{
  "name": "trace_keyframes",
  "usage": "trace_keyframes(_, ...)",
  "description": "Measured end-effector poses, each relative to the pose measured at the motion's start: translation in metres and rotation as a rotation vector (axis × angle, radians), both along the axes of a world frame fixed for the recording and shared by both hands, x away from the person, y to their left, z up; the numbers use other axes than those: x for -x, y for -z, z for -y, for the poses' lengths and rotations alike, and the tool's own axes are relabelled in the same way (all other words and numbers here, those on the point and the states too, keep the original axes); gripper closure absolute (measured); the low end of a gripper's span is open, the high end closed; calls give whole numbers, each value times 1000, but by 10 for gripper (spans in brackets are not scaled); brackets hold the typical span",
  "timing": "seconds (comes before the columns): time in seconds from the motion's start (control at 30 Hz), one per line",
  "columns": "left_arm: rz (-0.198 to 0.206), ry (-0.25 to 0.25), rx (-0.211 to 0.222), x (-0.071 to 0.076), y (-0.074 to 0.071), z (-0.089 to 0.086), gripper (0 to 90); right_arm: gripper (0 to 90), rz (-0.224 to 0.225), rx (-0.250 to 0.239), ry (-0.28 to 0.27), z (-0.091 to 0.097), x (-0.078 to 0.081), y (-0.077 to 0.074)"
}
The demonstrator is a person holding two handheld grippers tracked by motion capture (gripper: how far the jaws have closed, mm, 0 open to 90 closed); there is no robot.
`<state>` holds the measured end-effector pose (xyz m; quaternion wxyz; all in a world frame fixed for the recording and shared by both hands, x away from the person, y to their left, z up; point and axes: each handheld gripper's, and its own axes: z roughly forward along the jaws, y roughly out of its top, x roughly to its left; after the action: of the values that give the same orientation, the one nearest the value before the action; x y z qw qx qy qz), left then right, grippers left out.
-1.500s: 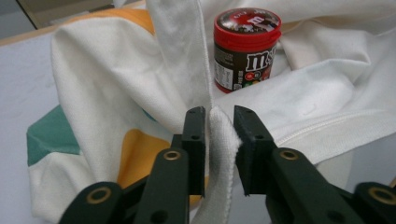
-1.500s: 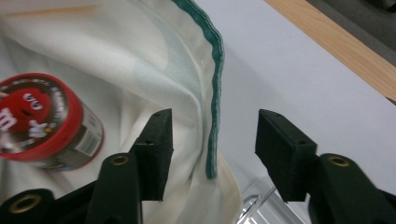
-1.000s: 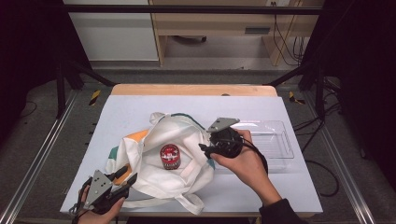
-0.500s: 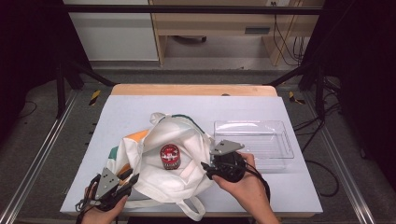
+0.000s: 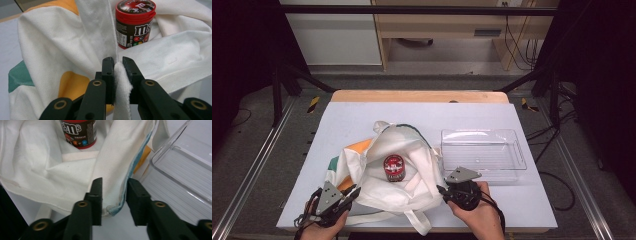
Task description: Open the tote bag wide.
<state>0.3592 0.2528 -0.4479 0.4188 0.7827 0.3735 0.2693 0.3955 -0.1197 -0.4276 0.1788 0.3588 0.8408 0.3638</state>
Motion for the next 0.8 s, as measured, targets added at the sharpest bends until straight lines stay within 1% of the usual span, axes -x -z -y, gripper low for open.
trace_keyframes(0.1,-5,4,-3,0,0,0,820,801,14,20,-7,0,1,4)
trace_keyframes(0.23,-6,6,12,2,-2,-1,824,836,14,22,6,6,-1,4)
trace_keyframes(0.3,-6,15,25,4,-3,-2,823,841,13,4,14,12,-2,3)
trace_keyframes(0.33,-8,21,22,4,-3,-1,823,842,11,-10,18,14,-2,3)
trace_keyframes(0.37,-10,23,18,5,-3,0,824,843,8,-10,17,16,-2,4)
trace_keyframes(0.4,-14,26,3,5,-2,2,825,844,5,-13,24,16,-1,5)
trace_keyframes(0.53,-41,37,-11,3,1,3,826,845,-14,40,22,13,-4,16)
trace_keyframes(0.63,-42,40,-18,4,2,4,826,843,-30,33,28,13,-7,22)
trace_keyframes(0.77,-45,45,-16,3,2,3,825,831,-35,14,22,15,-8,25)
trace_keyframes(0.8,-41,43,-13,3,2,3,825,821,-28,7,20,15,-8,25)
